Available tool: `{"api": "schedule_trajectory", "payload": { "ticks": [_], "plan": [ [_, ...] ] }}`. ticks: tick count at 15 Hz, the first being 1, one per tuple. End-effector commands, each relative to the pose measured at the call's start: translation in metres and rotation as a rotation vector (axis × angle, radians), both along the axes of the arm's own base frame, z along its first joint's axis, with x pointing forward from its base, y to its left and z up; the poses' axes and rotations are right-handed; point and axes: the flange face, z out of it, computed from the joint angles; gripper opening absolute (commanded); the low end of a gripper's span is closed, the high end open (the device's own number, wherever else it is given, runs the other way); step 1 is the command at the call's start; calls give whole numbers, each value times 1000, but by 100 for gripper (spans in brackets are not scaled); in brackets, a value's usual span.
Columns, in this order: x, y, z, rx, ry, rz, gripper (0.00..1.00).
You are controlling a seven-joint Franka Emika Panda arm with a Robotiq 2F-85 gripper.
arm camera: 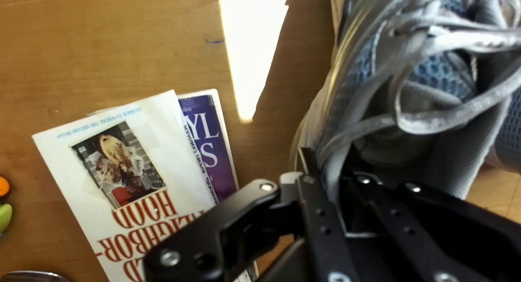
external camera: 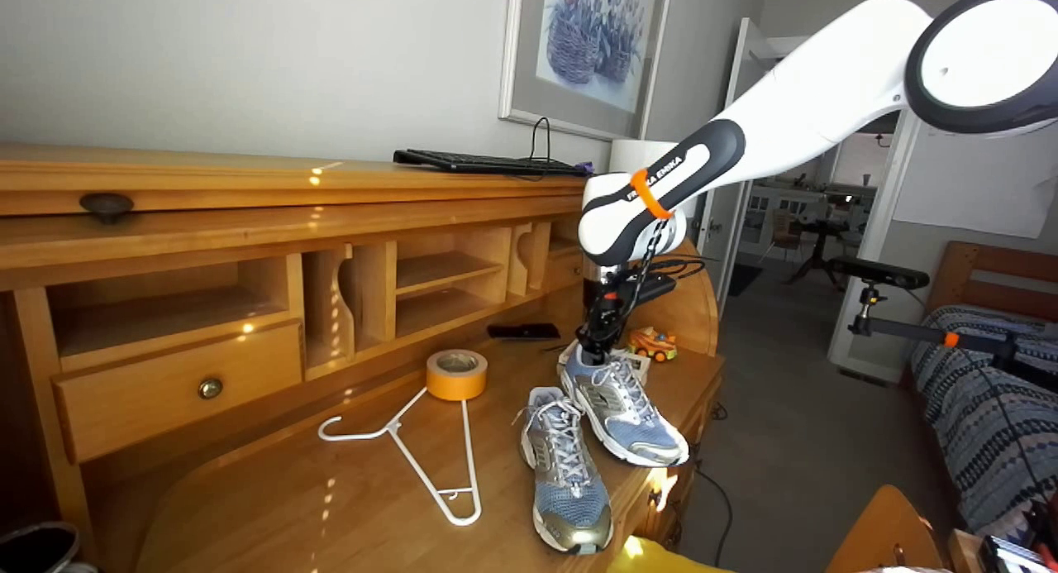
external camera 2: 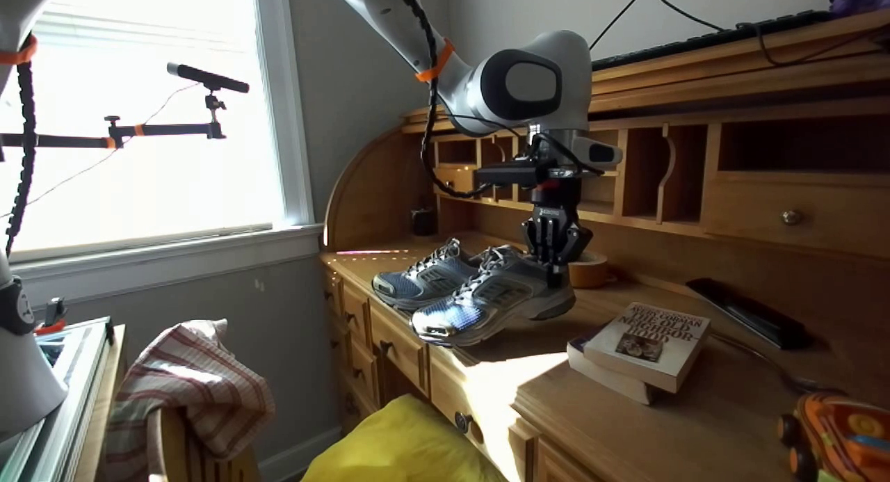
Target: Move the pair of shoes sightly to the left then move the shoe on the left to the right side
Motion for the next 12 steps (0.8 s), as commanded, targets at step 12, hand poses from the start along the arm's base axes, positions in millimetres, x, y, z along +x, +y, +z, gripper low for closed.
{"api": "schedule_trajectory", "payload": {
  "ticks": [12],
  "plan": [
    [25, 39, -11, -2, -21, -33, 21]
  ]
}}
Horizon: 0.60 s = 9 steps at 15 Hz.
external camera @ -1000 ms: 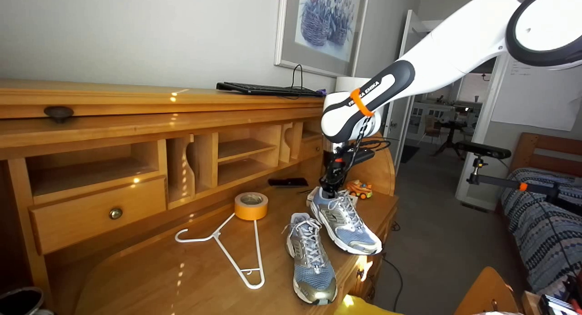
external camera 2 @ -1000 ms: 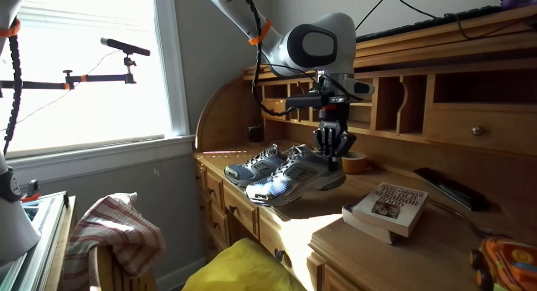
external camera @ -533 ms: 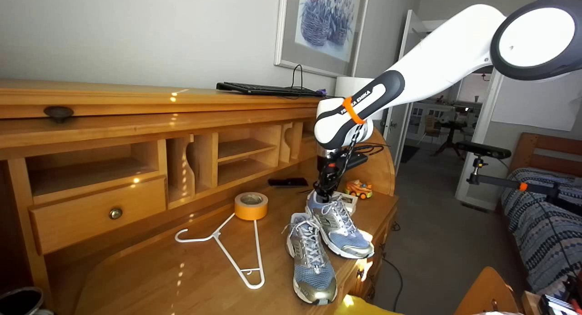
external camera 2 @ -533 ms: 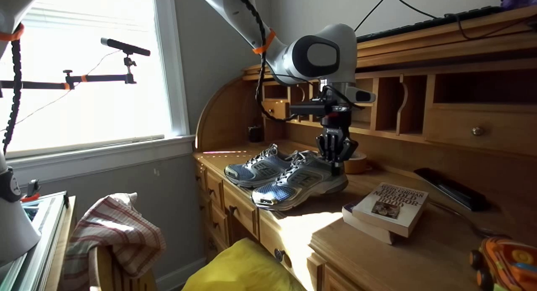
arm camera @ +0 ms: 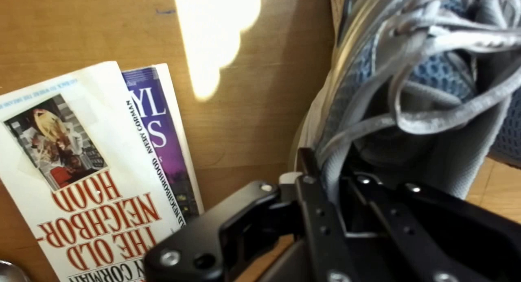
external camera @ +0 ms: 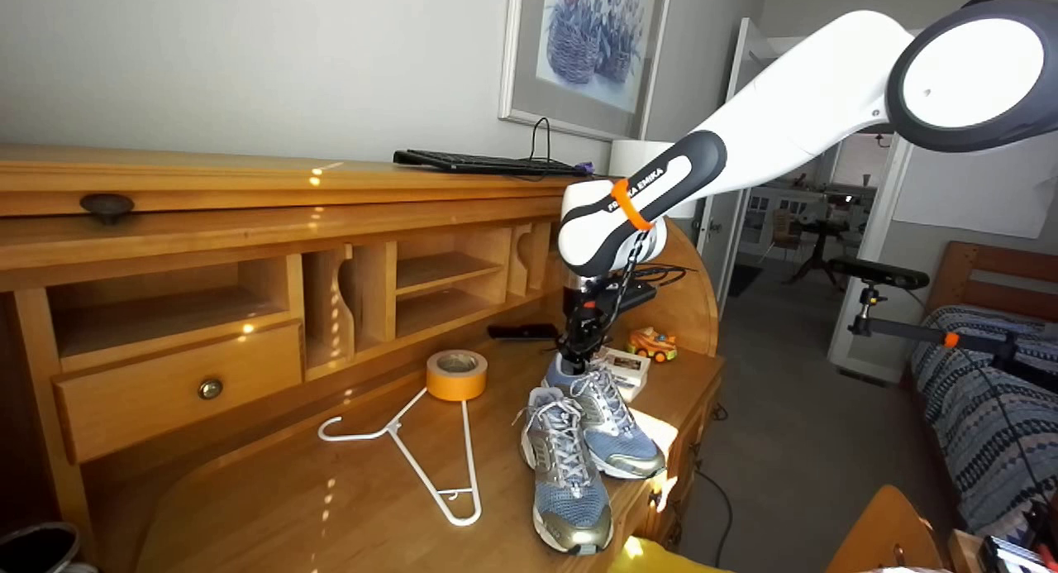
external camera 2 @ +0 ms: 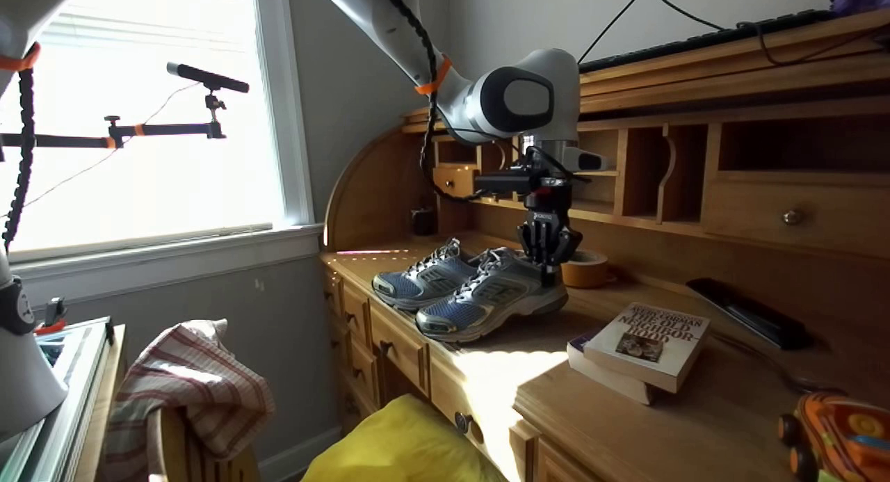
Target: Move the pair of shoes sightly to the left then move the shoe on the left to the right side
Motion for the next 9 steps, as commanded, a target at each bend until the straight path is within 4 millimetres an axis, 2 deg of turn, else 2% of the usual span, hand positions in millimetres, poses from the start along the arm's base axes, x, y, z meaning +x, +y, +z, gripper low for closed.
{"api": "schedule_trajectory", "payload": {
  "ticks": [1, 3, 9],
  "plan": [
    [3, 10, 3, 12, -14, -68, 37],
    [3, 12, 9, 7, -30, -108, 50],
    [-4, 6, 46, 35, -112, -274, 96]
  ]
}}
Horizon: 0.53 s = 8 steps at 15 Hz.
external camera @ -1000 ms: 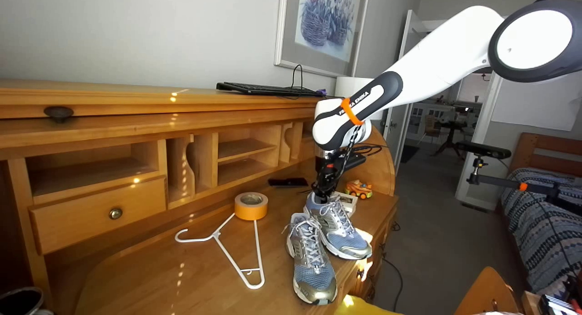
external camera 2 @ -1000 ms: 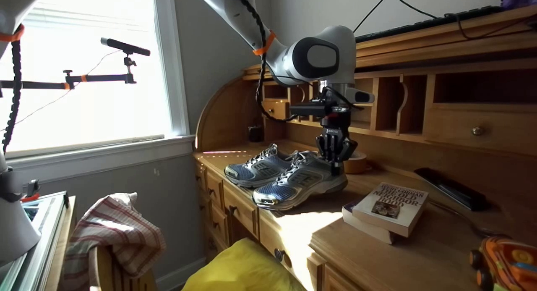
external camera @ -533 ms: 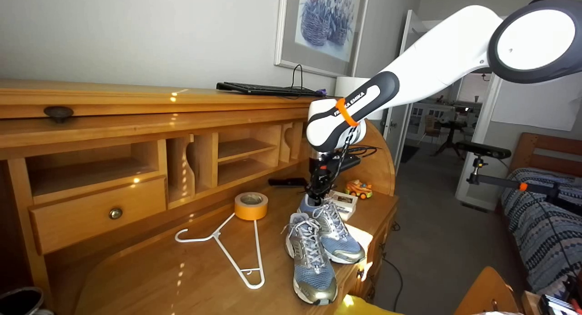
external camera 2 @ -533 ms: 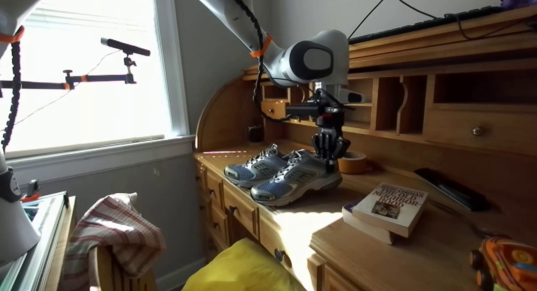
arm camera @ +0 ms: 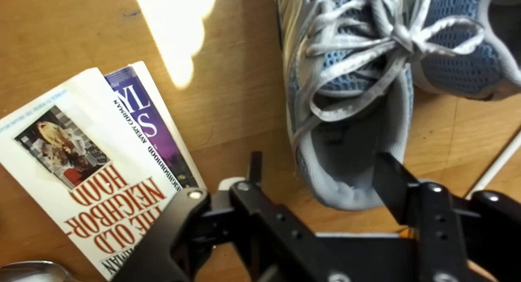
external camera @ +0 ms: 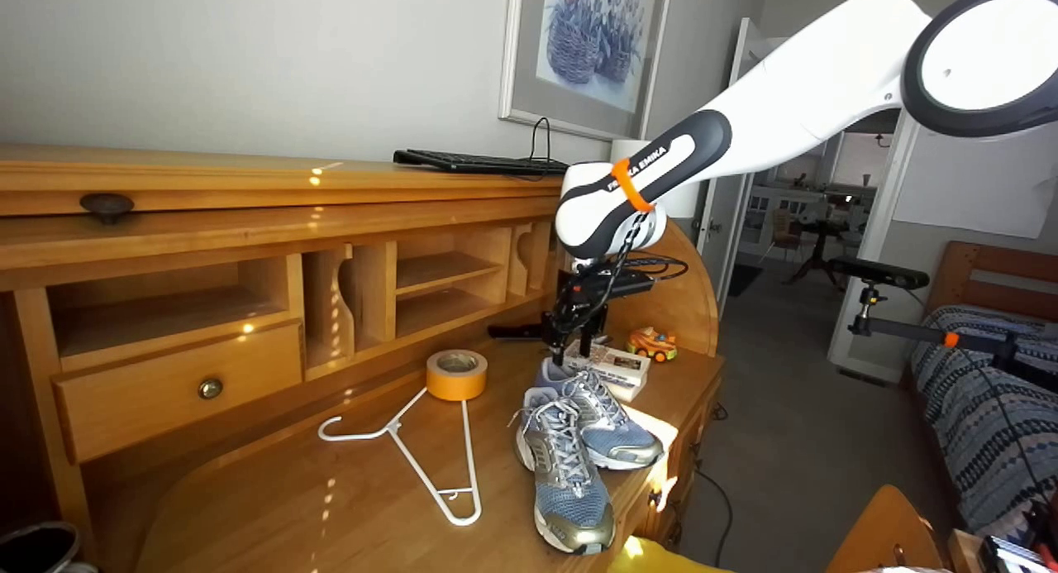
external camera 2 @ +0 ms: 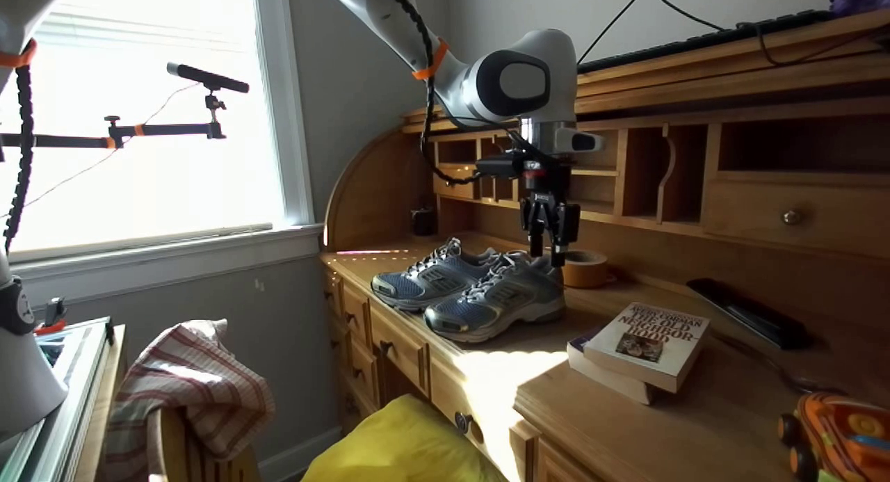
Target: Move the pair of shoes sightly to the left then move the shoe on the left to the right side
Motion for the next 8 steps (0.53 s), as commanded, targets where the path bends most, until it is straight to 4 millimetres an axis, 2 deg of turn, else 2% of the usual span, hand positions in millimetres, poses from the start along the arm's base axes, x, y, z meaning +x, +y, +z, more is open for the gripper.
{"api": "schedule_trajectory", "payload": {
  "ticks": [1, 2, 3, 4, 8],
  "plan": [
    [-13, -7, 17, 21, -49, -125, 73],
    [-15, -11, 18, 21, -58, -156, 57],
    [-16, -16, 18, 23, -68, -195, 57],
    [-18, -21, 17, 26, -81, -242, 51],
    [-30, -38, 3, 28, -100, -442, 18]
  ]
}}
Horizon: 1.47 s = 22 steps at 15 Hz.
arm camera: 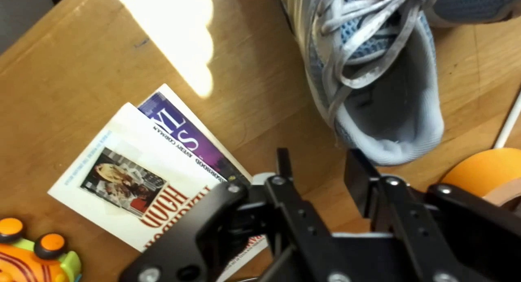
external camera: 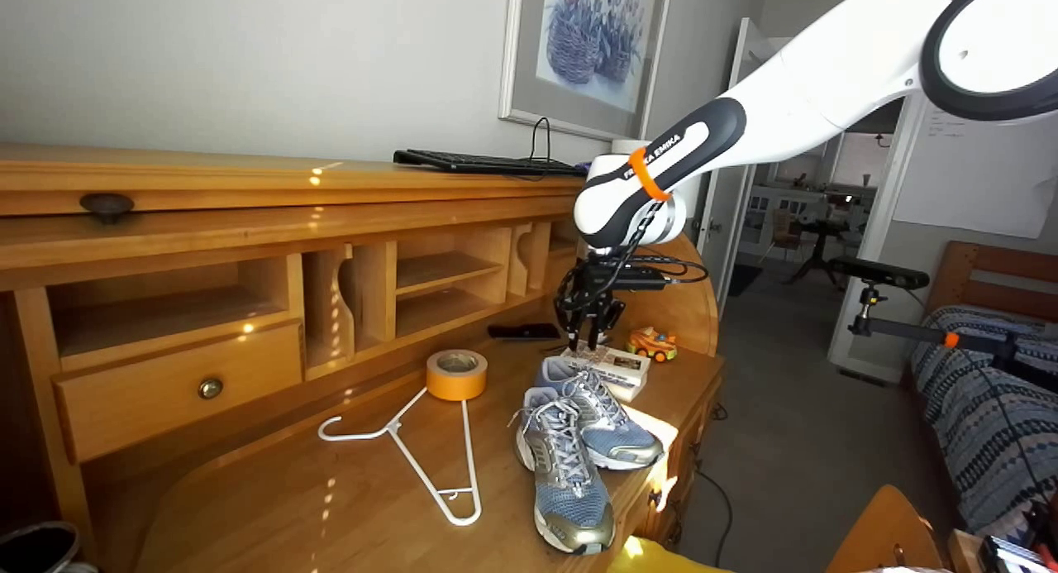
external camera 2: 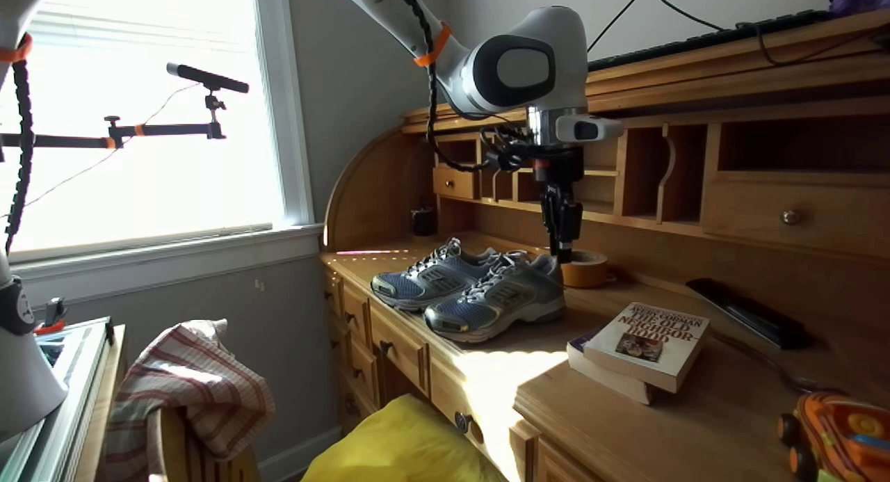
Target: Move the pair of shoes sightly to the left then move the shoe on the left to the right side
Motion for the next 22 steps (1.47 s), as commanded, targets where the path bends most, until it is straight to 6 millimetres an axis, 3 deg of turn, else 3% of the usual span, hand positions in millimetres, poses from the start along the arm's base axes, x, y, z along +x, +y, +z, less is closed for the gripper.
{"api": "schedule_trajectory", "payload": {
  "ticks": [1, 3, 11, 22],
  "plan": [
    [-16, -9, -13, 20, -36, -194, 9],
    [-20, -14, -19, 18, -70, -294, 0],
    [-36, -39, -53, 64, -39, -620, 0],
    [-45, -65, -96, 113, -4, -798, 0]
  ]
}}
